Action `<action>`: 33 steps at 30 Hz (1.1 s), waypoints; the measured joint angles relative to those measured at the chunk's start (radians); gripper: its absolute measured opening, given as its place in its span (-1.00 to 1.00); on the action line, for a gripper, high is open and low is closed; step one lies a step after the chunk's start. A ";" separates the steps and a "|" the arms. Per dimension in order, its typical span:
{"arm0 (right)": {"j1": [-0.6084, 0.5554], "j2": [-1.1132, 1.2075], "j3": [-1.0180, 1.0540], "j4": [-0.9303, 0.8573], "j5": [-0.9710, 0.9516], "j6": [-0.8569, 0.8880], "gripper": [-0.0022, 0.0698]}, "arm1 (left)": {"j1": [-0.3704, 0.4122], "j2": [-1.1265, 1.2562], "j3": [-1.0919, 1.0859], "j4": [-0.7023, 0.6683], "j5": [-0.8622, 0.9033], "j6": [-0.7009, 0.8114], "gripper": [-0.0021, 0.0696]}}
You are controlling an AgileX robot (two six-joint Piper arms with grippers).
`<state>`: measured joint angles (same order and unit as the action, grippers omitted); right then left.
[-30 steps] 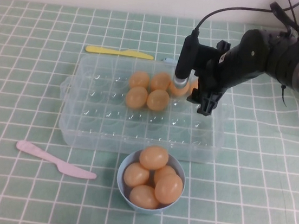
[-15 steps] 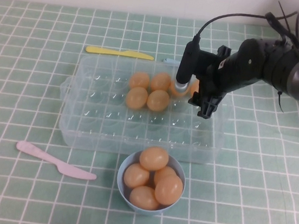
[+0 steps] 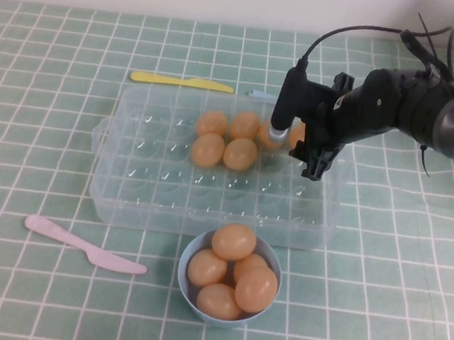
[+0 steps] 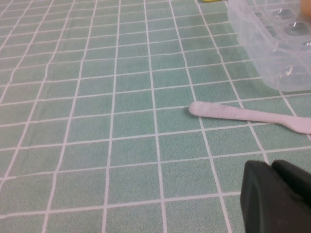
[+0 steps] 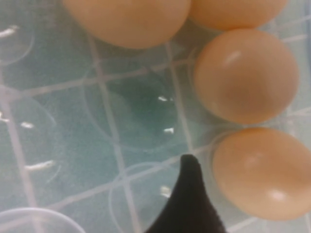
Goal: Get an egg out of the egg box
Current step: Pick up the egg from the plastic box
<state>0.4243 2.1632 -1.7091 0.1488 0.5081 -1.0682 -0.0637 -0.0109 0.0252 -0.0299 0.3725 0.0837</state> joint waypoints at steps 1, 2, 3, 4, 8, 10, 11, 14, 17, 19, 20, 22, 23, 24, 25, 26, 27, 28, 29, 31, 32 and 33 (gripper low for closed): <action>-0.001 0.000 0.000 0.000 -0.006 0.000 0.38 | 0.000 0.000 0.000 0.000 0.000 0.000 -0.95; -0.002 0.000 0.000 -0.002 -0.011 0.000 0.38 | 0.000 0.000 0.000 0.000 0.000 0.000 -0.95; -0.002 0.000 0.000 -0.002 -0.017 0.000 0.38 | 0.000 0.000 0.000 0.000 0.000 0.000 -0.95; -0.002 0.000 0.000 -0.002 -0.020 0.000 0.38 | 0.000 0.000 0.000 0.000 0.000 0.000 -0.95; -0.002 0.000 0.000 -0.002 -0.032 0.000 0.38 | 0.000 0.000 0.000 0.000 0.000 0.000 -0.95; -0.002 0.003 0.000 -0.002 -0.034 0.000 0.38 | 0.000 0.000 0.000 0.000 0.000 0.000 -0.95; -0.002 0.006 0.000 -0.002 -0.035 0.000 0.38 | 0.000 0.000 0.000 0.000 0.000 0.000 -0.95; -0.002 0.017 0.000 -0.002 -0.035 0.000 0.38 | 0.000 0.000 0.000 0.000 0.000 0.000 -0.95; -0.002 0.019 0.000 -0.004 -0.044 0.000 0.38 | 0.000 0.000 0.000 0.000 0.000 0.000 -0.95; -0.002 0.021 0.000 -0.004 -0.052 0.000 0.38 | 0.000 0.000 0.000 0.000 0.000 0.000 -0.95; -0.002 0.021 0.000 -0.004 -0.057 0.000 0.38 | 0.000 0.000 0.000 0.000 0.000 0.000 -0.95; -0.002 0.023 0.000 -0.004 -0.065 0.000 0.38 | 0.000 0.000 0.000 0.000 0.000 0.000 -0.95; -0.002 0.024 0.000 -0.004 -0.066 0.000 0.38 | 0.000 0.000 0.000 0.000 0.000 0.000 -0.95; -0.002 0.027 0.000 -0.004 -0.066 0.000 0.38 | 0.000 0.000 0.000 0.000 0.000 0.000 -0.95; -0.002 0.030 0.000 -0.004 -0.068 0.000 0.38 | 0.000 0.000 0.000 0.000 0.000 0.000 -0.95; -0.002 0.029 0.000 -0.004 -0.069 0.000 0.38 | 0.000 0.000 0.000 0.000 0.000 0.000 -0.95; -0.002 0.032 0.000 -0.004 -0.070 0.000 0.38 | 0.000 0.000 0.000 0.000 0.000 0.000 -0.95; -0.003 0.032 0.000 -0.004 -0.070 0.000 0.38 | 0.000 0.000 0.000 0.000 0.000 0.000 -0.95; -0.005 0.032 0.000 -0.004 -0.072 0.000 0.38 | 0.000 0.000 0.000 0.000 0.000 0.000 -0.95; -0.005 0.032 0.000 -0.004 -0.072 0.000 0.38 | 0.000 0.000 0.000 0.000 0.000 0.000 -0.95; -0.005 0.032 0.000 -0.004 -0.072 0.000 0.38 | 0.000 0.000 0.000 0.000 0.000 0.000 -0.95; -0.005 0.032 0.000 -0.004 -0.072 0.000 0.38 | 0.000 0.000 0.000 0.000 0.000 0.000 -0.95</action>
<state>0.4196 2.1955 -1.7091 0.1446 0.4365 -1.0682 -0.0637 -0.0109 0.0252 -0.0299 0.3725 0.0837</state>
